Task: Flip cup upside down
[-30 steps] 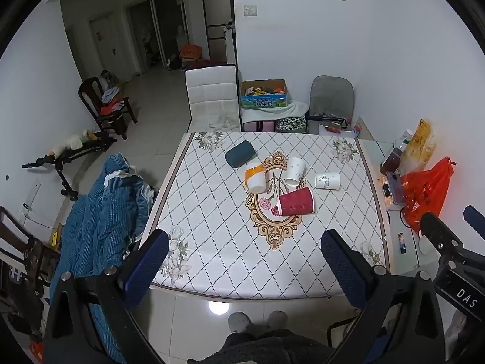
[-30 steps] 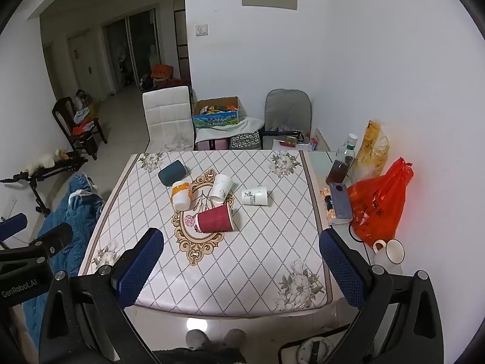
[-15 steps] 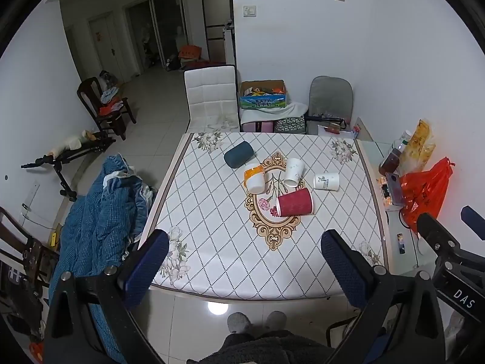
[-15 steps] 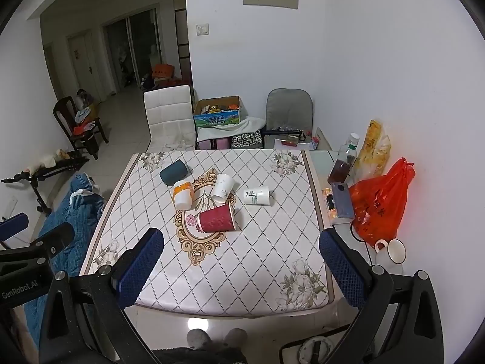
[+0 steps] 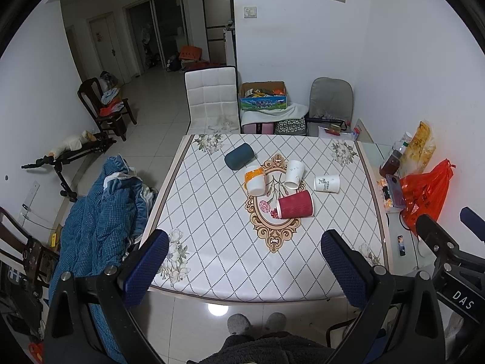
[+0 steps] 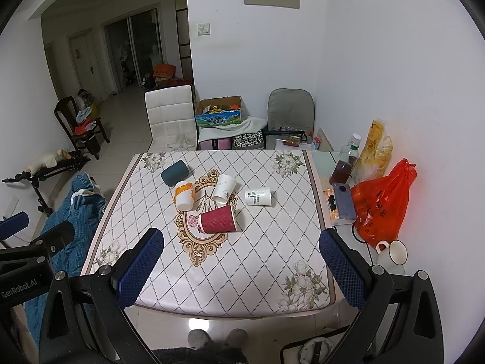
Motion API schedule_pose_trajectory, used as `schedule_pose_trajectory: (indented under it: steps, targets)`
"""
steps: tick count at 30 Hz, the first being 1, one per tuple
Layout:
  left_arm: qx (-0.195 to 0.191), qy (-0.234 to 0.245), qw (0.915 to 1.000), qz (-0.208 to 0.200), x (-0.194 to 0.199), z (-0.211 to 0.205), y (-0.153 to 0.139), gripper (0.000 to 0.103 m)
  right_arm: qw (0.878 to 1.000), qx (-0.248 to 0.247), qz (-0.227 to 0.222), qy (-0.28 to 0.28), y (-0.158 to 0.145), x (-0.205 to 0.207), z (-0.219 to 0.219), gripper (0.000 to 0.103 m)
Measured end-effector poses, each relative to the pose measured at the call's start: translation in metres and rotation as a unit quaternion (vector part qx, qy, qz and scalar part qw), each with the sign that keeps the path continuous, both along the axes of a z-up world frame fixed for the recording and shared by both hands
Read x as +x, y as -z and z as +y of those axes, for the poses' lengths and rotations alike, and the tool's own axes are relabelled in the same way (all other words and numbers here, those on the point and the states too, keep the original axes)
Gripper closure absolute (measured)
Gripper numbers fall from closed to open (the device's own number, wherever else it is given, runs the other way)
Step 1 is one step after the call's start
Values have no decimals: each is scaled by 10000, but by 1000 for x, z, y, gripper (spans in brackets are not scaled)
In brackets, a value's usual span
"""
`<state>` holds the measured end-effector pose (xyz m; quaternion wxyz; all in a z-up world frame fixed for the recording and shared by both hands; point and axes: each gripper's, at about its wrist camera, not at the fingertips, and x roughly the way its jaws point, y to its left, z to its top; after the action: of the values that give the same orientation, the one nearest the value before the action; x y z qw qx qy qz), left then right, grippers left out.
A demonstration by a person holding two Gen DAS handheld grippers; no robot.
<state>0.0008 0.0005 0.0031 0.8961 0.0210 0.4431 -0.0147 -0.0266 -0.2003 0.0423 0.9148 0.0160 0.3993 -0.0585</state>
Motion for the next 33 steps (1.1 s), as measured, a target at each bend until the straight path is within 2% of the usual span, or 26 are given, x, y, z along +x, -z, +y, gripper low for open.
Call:
schedule_pose_trajectory:
  steps: [33]
  targets:
    - [12, 14, 10000, -5, 14, -9, -10, 0, 10000, 41, 52, -40, 4, 4, 6, 0]
